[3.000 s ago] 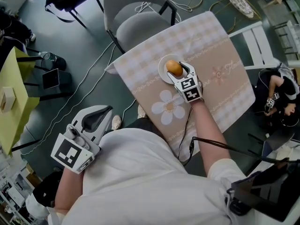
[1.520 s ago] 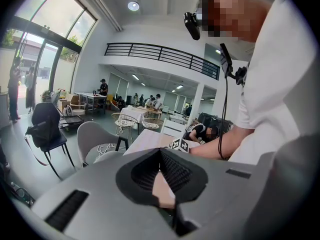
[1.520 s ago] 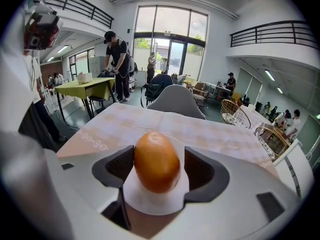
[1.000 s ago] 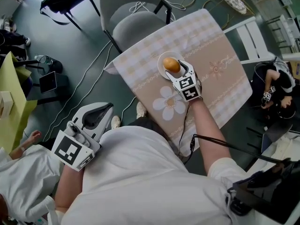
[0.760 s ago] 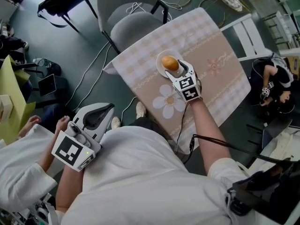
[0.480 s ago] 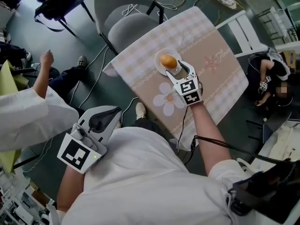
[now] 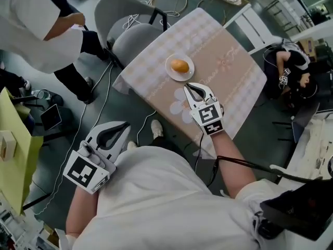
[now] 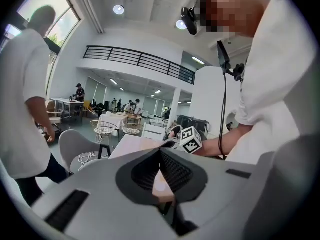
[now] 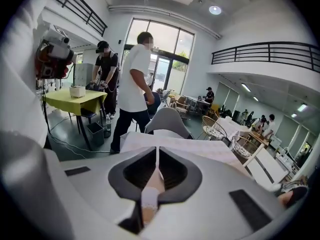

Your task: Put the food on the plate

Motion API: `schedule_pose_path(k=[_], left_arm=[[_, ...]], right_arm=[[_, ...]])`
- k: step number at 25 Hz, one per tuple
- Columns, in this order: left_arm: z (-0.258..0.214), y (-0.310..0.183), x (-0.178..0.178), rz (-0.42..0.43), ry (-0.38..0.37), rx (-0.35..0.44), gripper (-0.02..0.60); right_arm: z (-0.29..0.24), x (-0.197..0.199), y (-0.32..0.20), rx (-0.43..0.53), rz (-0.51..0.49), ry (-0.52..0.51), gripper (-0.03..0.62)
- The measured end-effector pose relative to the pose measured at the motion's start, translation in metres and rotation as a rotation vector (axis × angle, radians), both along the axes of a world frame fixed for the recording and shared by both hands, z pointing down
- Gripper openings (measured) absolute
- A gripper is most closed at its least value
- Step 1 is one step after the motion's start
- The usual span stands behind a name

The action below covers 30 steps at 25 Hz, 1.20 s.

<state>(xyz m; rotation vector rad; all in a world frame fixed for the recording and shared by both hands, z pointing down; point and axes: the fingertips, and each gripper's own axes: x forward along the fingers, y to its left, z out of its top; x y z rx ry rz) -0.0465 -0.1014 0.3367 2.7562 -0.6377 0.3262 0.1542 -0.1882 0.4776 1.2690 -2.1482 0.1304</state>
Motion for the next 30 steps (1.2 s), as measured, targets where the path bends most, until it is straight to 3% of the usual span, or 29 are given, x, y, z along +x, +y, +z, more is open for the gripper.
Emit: schedule_pose_path(k=[4,16,26,30], left_arm=[[0.0,0.009,-0.018,0.014,0.033,-0.017,0.009],[0.013,0.059,-0.053,0.148,0.003,-0.003,0.009],[0.024,0.096,-0.069,0.256,0.005,0.042,0.009],[0.025,0.106,-0.074,0.255,0.015,0.016,0.009]], right_arm=[[-0.014,-0.029,0.035,-0.002,-0.006,-0.031,0.021],[-0.055,-0.112,0.139,0.022,0.032,-0.092,0.014],[-0.069,-0.157,0.198,0.043,0.057,-0.096,0.012],[-0.071,-0.172,0.212,0.044,0.05,-0.102,0.012]])
